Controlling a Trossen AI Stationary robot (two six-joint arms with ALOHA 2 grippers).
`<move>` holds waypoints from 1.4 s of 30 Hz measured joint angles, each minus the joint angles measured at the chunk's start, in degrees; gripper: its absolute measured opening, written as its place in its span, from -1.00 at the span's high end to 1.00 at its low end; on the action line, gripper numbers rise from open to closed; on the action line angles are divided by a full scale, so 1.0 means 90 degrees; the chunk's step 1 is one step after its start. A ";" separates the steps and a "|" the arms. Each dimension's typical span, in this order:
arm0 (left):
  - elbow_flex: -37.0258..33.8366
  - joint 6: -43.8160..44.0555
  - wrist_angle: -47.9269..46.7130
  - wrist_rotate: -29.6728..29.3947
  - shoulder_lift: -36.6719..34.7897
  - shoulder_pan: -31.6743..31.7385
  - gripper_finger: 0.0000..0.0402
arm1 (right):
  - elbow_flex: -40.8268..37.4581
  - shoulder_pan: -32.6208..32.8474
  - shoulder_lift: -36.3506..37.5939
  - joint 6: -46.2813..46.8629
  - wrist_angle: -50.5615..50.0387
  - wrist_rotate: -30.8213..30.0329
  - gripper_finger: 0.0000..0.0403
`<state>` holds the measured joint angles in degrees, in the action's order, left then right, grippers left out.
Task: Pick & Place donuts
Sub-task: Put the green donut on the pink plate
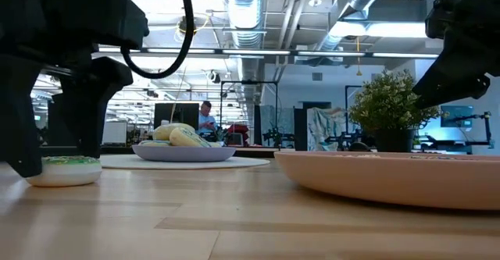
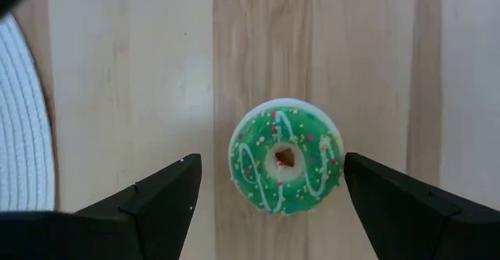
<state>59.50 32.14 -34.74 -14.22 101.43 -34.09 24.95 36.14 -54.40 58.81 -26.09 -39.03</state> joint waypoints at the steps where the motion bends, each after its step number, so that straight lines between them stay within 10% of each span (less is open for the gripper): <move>1: -0.0029 -0.0002 0.0073 0.0002 0.0000 0.0004 -0.54 | 0.0000 -0.0002 0.0001 -0.0013 0.0000 0.0000 -0.15; 42: -0.0425 0.0003 0.0928 0.0226 -0.0005 0.0029 -0.12 | 0.0002 0.0000 0.0001 -0.0030 0.0002 0.0000 -0.15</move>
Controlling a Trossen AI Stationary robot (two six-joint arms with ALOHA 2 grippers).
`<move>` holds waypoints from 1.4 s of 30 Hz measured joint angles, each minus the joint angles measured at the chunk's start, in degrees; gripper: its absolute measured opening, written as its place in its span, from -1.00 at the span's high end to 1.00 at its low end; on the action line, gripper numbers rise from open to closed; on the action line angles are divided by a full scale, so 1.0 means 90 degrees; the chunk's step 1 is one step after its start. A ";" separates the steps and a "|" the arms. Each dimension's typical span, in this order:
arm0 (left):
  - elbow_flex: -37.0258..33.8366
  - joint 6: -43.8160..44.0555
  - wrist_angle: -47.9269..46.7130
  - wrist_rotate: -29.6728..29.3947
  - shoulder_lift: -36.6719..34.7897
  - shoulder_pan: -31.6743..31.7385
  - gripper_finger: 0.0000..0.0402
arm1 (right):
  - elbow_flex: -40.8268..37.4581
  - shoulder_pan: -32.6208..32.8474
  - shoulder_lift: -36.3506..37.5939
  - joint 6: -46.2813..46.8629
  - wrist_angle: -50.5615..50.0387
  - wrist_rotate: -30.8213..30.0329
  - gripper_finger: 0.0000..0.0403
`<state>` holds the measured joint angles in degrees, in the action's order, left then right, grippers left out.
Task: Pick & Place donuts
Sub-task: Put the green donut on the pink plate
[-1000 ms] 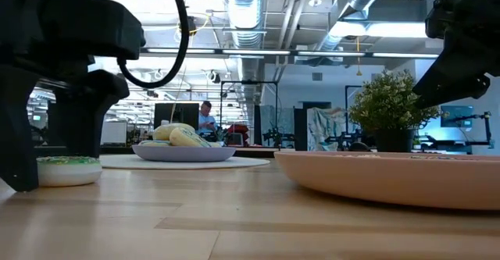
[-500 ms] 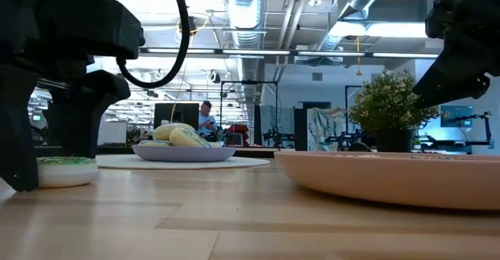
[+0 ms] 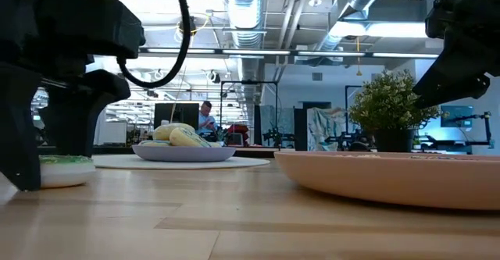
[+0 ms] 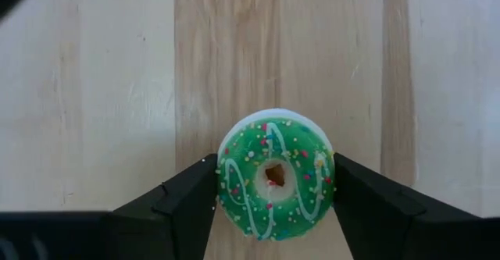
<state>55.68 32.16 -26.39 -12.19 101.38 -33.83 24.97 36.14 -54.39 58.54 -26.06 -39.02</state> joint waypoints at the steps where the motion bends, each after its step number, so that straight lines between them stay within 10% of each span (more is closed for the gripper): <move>1: 0.0052 -0.0069 -0.0031 -0.0006 0.0007 0.0030 -0.12 | 0.0000 -0.0002 0.0000 0.0000 0.0000 0.0002 -0.15; 22: 0.2586 -0.3654 0.1918 -0.0643 0.0186 0.1495 -0.12 | 0.0002 -0.0001 -0.0001 -0.0052 0.0000 0.0004 -0.15; 42: 0.6135 -0.3806 0.0181 0.0439 0.3939 0.1426 -0.12 | 0.0002 0.0150 -0.0007 0.0091 0.0294 0.0010 -0.15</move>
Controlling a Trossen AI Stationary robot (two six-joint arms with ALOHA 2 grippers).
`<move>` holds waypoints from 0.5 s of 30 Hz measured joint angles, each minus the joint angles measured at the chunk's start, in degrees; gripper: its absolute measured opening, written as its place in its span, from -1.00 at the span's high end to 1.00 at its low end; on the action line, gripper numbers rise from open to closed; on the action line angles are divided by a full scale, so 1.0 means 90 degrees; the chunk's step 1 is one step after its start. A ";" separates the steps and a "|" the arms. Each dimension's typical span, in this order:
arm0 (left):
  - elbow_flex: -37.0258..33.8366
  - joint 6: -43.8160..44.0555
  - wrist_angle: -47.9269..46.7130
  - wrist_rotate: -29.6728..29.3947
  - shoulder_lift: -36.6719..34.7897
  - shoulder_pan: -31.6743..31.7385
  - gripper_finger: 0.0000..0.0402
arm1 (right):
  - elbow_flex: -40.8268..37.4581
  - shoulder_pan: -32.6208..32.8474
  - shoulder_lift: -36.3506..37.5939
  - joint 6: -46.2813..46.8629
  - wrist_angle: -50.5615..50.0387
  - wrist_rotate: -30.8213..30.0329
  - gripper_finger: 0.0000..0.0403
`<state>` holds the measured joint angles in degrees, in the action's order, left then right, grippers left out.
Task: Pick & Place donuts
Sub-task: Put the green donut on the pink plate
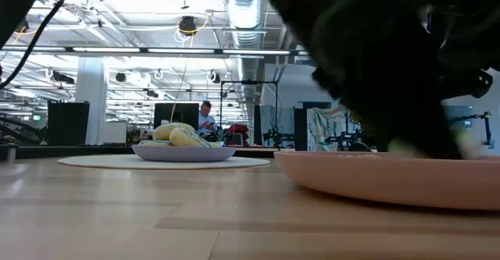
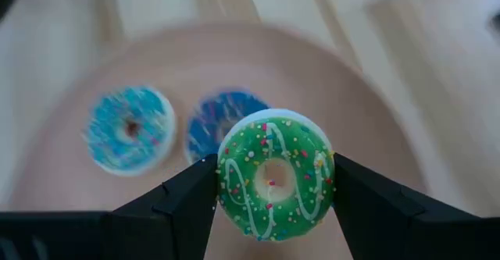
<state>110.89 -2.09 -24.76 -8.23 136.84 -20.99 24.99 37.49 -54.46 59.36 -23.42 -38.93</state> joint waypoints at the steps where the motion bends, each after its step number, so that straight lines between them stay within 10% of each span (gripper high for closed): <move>1: 0.0010 0.0028 -0.0052 0.0042 0.0050 0.0005 -0.12 | 0.0001 0.0027 -0.0002 0.0038 0.0010 -0.0001 -0.15; 15: 0.0039 0.0280 -0.0395 -0.0219 0.0018 0.0021 -0.12 | 0.0000 0.0146 -0.0032 0.0043 -0.0019 -0.0010 -0.15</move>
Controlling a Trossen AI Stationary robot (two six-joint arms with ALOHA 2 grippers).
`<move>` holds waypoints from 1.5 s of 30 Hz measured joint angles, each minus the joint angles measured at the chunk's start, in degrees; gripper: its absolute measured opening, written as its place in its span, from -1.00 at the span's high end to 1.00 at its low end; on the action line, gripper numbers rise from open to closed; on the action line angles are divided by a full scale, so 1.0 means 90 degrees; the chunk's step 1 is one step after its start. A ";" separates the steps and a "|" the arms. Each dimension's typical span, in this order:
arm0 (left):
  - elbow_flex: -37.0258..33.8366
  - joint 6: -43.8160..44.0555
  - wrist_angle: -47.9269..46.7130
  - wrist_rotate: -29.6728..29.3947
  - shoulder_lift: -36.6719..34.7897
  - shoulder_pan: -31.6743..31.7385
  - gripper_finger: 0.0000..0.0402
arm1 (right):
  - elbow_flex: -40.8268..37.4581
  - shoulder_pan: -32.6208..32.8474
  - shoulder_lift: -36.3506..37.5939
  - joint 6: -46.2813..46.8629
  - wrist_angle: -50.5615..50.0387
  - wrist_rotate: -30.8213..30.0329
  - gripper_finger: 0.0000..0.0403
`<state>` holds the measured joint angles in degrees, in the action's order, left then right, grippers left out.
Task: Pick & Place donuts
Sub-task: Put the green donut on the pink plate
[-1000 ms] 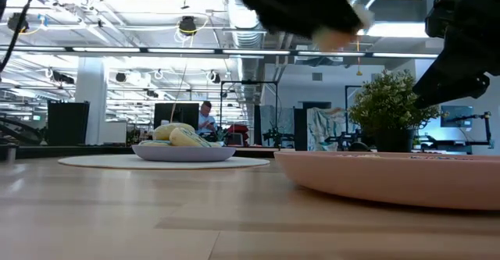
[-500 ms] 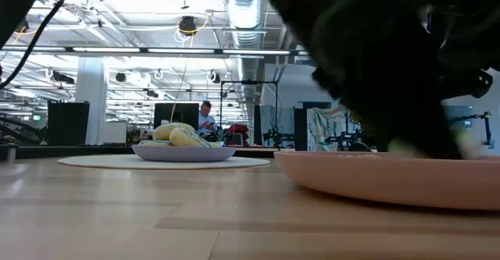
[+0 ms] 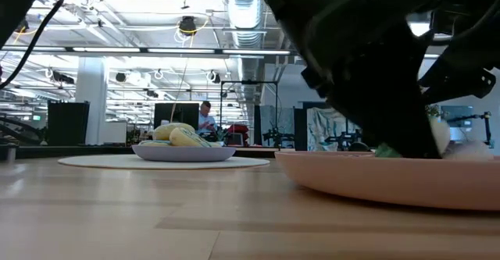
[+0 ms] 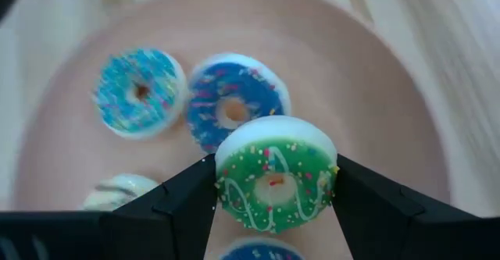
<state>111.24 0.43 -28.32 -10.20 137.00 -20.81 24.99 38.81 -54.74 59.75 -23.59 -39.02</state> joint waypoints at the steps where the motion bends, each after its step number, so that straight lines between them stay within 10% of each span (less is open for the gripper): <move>1: 0.0011 -0.0003 0.0024 -0.0055 -0.0010 0.0007 -0.12 | 0.0000 0.0001 0.0000 -0.0017 -0.0001 0.0000 -0.15; 45: 0.0010 0.0549 -0.0493 0.0587 -0.0025 0.0282 -0.12 | 0.0000 0.0001 0.0000 -0.0020 0.0007 -0.0001 -0.15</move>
<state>111.33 5.37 -32.75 -4.91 136.77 -18.27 24.99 38.81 -54.74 59.57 -23.53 -39.03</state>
